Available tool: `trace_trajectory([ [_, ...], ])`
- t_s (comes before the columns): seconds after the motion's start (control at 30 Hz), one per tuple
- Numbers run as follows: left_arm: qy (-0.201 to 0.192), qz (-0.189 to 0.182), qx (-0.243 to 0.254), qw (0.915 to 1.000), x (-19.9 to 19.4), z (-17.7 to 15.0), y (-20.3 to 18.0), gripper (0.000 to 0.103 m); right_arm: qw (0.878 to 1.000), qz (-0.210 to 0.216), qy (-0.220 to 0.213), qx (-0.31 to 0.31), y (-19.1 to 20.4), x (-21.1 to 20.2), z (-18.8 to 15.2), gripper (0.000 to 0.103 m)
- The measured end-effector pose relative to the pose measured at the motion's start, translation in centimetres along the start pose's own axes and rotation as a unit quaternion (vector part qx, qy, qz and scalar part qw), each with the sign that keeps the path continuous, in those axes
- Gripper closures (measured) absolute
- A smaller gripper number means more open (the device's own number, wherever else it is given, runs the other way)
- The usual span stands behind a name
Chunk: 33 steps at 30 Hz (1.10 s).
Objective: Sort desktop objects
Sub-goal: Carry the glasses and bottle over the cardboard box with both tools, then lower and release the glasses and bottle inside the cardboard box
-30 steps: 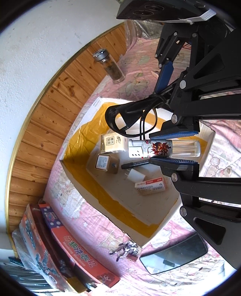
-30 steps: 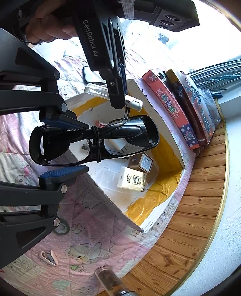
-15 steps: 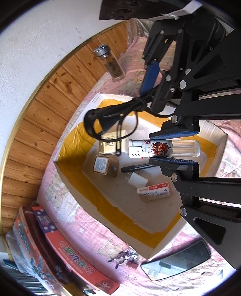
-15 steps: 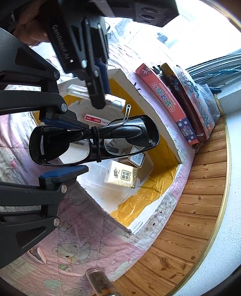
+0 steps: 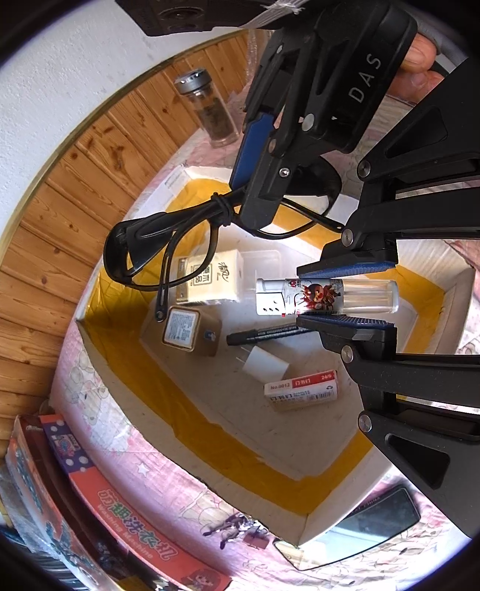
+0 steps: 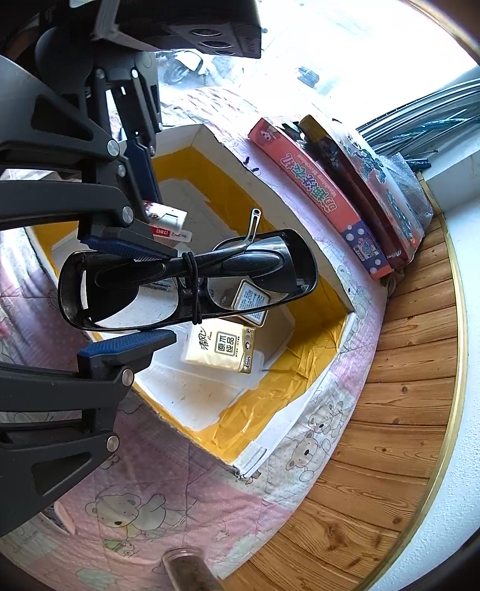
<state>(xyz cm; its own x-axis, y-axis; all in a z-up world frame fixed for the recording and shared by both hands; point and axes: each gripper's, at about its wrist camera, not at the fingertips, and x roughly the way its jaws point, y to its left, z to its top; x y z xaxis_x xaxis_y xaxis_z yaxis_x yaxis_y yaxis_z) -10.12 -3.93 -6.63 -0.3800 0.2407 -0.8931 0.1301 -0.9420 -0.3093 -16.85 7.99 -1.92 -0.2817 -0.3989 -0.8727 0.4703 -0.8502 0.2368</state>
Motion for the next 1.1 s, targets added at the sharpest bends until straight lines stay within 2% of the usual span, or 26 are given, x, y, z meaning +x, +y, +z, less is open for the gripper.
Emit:
trace_trajectory([
  [0.43,0.074,-0.007,-0.037,0.9965,3.9,0.0,0.5,0.084,0.999,-0.018,0.04,-0.01,-1.2,4.0,0.4,0.064],
  [0.67,0.117,-0.035,-0.073,0.9898,5.2,-0.3,1.2,0.084,0.997,-0.031,0.066,-0.026,-1.3,5.9,0.4,0.064],
  [0.9,0.116,-0.006,-0.059,0.9915,5.5,-0.7,0.9,0.084,0.995,-0.045,0.077,-0.041,-0.8,6.8,0.8,0.064],
  [1.1,0.114,0.007,-0.054,0.992,5.5,-1.0,1.2,0.084,0.991,-0.077,0.086,-0.071,0.1,7.4,0.6,0.064],
])
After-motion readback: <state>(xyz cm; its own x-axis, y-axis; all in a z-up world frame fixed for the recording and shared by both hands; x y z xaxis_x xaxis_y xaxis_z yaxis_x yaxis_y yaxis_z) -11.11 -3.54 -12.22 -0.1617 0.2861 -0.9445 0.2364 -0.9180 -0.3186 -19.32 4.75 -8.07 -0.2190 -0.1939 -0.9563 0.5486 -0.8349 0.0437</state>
